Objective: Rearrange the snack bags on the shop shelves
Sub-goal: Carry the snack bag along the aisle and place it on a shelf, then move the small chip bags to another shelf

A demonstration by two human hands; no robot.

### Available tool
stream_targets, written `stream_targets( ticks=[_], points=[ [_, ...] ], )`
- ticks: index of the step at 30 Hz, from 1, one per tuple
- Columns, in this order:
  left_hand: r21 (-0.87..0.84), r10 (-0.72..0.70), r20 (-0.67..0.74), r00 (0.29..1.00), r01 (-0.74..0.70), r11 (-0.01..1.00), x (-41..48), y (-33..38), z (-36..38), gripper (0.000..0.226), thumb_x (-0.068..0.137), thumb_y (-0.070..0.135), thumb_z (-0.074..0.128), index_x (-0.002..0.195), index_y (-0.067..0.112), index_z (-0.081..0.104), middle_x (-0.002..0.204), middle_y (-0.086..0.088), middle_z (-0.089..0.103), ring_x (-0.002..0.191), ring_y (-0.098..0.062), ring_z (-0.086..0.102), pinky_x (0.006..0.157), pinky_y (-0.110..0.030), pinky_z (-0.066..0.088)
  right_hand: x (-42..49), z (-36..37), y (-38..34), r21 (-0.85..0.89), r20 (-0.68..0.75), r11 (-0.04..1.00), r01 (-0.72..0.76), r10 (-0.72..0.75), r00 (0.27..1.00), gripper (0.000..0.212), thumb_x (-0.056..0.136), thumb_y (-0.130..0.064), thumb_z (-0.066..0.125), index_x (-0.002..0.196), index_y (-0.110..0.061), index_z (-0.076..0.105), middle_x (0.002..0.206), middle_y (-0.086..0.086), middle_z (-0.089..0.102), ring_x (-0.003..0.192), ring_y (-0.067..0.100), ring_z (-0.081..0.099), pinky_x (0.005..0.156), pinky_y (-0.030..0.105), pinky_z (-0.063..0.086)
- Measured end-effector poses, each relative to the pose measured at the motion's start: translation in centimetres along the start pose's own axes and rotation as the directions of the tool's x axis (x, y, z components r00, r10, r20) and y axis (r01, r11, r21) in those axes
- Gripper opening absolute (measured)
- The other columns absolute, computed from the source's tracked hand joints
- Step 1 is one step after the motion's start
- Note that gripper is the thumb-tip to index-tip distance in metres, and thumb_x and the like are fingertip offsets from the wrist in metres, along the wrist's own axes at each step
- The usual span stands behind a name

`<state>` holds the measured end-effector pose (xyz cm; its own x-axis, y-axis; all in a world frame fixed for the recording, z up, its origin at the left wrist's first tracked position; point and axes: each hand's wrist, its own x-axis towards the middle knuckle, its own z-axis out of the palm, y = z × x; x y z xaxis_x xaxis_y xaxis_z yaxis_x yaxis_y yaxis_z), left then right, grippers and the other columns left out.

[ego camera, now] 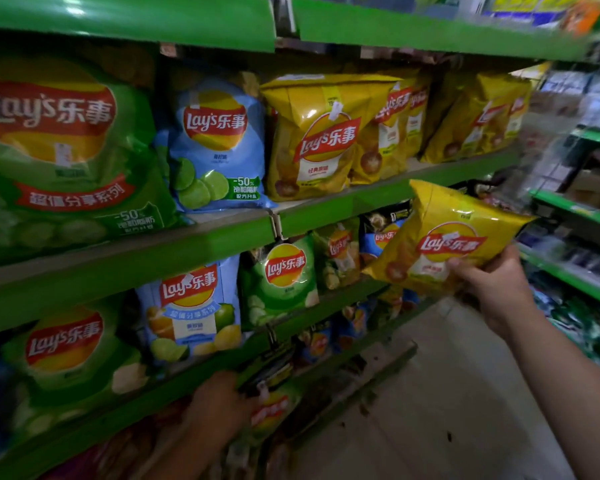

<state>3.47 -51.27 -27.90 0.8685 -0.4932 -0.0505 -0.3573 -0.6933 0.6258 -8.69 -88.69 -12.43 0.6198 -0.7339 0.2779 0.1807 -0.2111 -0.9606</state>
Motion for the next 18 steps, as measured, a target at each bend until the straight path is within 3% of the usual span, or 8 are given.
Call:
stream_targets(
  ticks=[5, 8, 11, 15, 18],
  points=[
    [-0.084, 0.156, -0.079, 0.985, -0.163, 0.983, 2.7, 7.0, -1.5, 0.037, 0.068, 0.046, 0.083, 0.095, 0.024, 0.073, 0.088, 0.006, 0.071, 0.081, -0.013, 0.068, 0.068, -0.029, 0.054, 1.7, -1.7, -1.1, 0.005, -0.069, 0.999, 0.053, -0.053, 0.996, 0.061, 0.079, 0.011, 0.069, 0.122, -0.023, 0.043, 0.106, -0.003, 0.068, 0.084, 0.001, 0.070, 0.062, 0.017, 0.057],
    [-0.073, 0.186, -0.107, 0.977, -0.194, 0.978, 4.8, 10.3, -2.1, 0.055, 0.066, 0.052, 0.082, 0.111, 0.024, 0.069, 0.102, 0.010, 0.066, 0.088, -0.007, 0.061, 0.072, -0.024, 0.052, 3.8, -2.9, -1.7, -0.004, -0.088, 0.997, 0.075, -0.075, 0.993, 0.059, 0.079, 0.011, 0.069, 0.114, -0.031, 0.047, 0.092, -0.015, 0.074, 0.080, -0.003, 0.070, 0.061, 0.019, 0.057],
    [-0.128, 0.207, -0.151, 0.967, -0.226, 0.966, 6.9, 13.2, -2.4, 0.071, 0.064, 0.050, 0.085, 0.127, 0.023, 0.062, 0.106, 0.021, 0.052, 0.088, 0.004, 0.053, 0.071, -0.008, 0.039, 6.8, -4.3, -2.7, 0.007, -0.091, 0.994, 0.107, -0.106, 0.990, 0.059, 0.080, 0.004, 0.072, 0.118, -0.033, 0.046, 0.105, -0.012, 0.070, 0.091, 0.002, 0.069, 0.069, 0.024, 0.057],
    [-0.088, 0.196, -0.231, 0.953, -0.222, 0.971, 9.7, 17.5, -3.1, 0.081, 0.061, 0.053, 0.085, 0.132, 0.025, 0.058, 0.127, 0.011, 0.056, 0.117, -0.013, 0.054, 0.093, -0.025, 0.043, 11.9, -5.8, -4.4, 0.068, -0.073, 0.987, 0.147, -0.142, 0.987, 0.053, 0.079, -0.003, 0.074, 0.112, -0.039, 0.053, 0.110, -0.011, 0.071, 0.100, 0.009, 0.069, 0.076, 0.031, 0.059],
    [-0.054, 0.228, -0.252, 0.940, -0.249, 0.967, 11.5, 21.0, -3.7, 0.080, 0.061, 0.061, 0.079, 0.132, 0.033, 0.056, 0.127, 0.014, 0.054, 0.115, -0.008, 0.050, 0.094, -0.028, 0.043, 15.8, -6.2, -6.0, 0.141, -0.037, 0.971, 0.194, -0.191, 0.981, 0.047, 0.077, -0.009, 0.073, 0.113, -0.033, 0.056, 0.105, -0.014, 0.074, 0.097, 0.008, 0.071, 0.075, 0.029, 0.060]
  ],
)
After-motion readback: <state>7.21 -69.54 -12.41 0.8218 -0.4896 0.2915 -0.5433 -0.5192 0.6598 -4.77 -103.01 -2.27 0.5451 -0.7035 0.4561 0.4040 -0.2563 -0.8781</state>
